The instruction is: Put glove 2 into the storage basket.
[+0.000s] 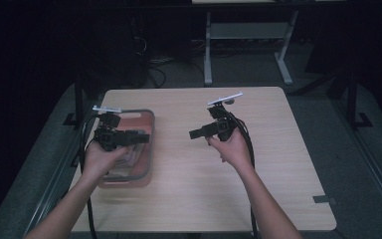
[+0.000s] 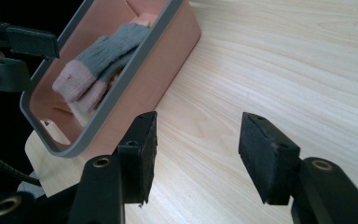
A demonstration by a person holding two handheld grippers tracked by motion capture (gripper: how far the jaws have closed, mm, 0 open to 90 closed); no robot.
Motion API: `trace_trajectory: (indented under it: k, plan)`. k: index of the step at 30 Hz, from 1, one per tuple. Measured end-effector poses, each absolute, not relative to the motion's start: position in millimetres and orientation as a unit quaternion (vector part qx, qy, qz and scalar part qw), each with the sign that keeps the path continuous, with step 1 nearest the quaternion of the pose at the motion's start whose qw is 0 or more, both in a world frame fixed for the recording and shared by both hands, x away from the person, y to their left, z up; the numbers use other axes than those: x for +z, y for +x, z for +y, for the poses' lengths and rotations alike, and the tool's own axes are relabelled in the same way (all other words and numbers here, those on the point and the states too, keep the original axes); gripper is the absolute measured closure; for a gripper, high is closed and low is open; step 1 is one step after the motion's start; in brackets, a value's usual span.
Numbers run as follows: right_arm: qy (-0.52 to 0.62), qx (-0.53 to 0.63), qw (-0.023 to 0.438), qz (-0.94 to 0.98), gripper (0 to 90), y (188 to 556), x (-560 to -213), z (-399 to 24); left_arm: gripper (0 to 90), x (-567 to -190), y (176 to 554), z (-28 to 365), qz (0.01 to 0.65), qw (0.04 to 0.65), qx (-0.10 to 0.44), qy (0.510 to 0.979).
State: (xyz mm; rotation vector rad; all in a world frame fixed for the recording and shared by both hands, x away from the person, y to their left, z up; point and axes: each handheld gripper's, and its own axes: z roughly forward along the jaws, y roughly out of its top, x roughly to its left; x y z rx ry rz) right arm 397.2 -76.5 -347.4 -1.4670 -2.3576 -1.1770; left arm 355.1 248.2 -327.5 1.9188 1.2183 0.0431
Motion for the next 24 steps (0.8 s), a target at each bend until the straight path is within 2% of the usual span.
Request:
trace_trajectory:
  k: [24]
  plan:
    - [-0.516, -0.384, 0.044, -0.765, 42.6, 388, -353, -124, 31.6, -334, 356, 198, 0.449, 0.426, -0.002, 0.786]
